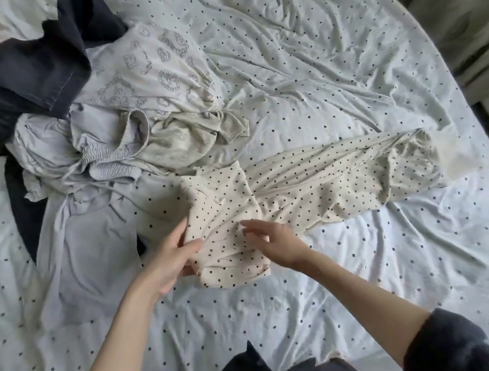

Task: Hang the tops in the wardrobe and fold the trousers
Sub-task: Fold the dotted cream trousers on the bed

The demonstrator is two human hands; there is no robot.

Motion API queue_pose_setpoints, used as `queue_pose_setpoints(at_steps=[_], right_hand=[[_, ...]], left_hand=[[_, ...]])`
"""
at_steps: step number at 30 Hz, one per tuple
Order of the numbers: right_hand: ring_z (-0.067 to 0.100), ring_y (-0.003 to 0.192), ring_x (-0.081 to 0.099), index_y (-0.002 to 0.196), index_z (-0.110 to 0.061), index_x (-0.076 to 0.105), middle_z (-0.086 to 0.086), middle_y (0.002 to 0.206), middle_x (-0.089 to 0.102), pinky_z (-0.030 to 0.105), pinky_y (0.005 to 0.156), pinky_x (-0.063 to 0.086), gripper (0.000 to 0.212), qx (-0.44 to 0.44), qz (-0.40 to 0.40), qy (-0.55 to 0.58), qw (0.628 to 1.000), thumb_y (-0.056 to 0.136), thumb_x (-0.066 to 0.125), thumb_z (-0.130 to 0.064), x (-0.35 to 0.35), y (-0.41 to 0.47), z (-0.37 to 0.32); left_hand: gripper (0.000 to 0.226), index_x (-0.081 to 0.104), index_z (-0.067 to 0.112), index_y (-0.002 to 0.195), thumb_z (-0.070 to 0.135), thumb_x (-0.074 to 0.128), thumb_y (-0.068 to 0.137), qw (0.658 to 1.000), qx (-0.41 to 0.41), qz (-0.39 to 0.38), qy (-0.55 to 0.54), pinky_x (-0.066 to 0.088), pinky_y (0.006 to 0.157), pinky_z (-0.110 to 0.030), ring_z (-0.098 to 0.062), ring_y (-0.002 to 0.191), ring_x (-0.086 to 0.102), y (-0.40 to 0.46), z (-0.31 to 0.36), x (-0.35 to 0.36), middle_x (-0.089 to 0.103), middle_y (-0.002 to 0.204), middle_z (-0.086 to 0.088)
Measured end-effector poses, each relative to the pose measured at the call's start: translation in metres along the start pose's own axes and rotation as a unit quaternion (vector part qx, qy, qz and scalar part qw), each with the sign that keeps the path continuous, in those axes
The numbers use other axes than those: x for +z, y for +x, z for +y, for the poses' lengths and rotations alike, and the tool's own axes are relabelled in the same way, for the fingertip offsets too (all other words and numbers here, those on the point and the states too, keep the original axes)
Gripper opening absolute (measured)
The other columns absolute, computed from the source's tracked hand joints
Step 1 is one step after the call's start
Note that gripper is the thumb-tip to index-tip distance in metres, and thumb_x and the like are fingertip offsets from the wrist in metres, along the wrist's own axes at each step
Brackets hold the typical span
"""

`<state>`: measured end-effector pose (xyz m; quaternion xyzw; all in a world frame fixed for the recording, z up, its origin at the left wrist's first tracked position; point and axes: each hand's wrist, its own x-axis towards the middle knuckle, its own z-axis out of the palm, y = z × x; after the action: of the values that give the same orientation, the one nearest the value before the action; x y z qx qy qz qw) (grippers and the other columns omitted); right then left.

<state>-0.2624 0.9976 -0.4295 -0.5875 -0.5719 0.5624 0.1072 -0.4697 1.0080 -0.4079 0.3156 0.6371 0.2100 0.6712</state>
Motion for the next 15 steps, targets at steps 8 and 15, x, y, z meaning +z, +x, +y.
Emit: queue_pose_setpoints(at_steps=[8, 15], right_hand=[[0.015, 0.105, 0.062, 0.123, -0.021, 0.055, 0.0, 0.118, 0.063, 0.033, 0.095, 0.047, 0.036, 0.074, 0.129, 0.343, 0.928, 0.1, 0.033, -0.04, -0.096, -0.02, 0.043], [0.018, 0.105, 0.059, 0.122, -0.016, 0.058, 0.0, 0.116, 0.063, 0.034, 0.093, 0.048, 0.033, 0.152, 0.157, 0.256, 0.942, 0.098, 0.045, -0.035, -0.126, -0.019, 0.091]], left_hand=[[0.068, 0.009, 0.051, 0.144, 0.014, 0.041, 0.097, 0.876, 0.235, -0.098, 0.409, 0.048, 0.055, -0.022, 0.0, 0.064, 0.043, 0.026, 0.062, 0.138, 0.044, 0.134, 0.007], [0.034, 0.053, 0.025, 0.13, 0.017, 0.044, 0.098, 0.902, 0.177, -0.113, 0.376, 0.046, 0.081, -0.027, -0.022, 0.098, 0.058, 0.047, 0.02, 0.184, 0.053, 0.12, 0.003]])
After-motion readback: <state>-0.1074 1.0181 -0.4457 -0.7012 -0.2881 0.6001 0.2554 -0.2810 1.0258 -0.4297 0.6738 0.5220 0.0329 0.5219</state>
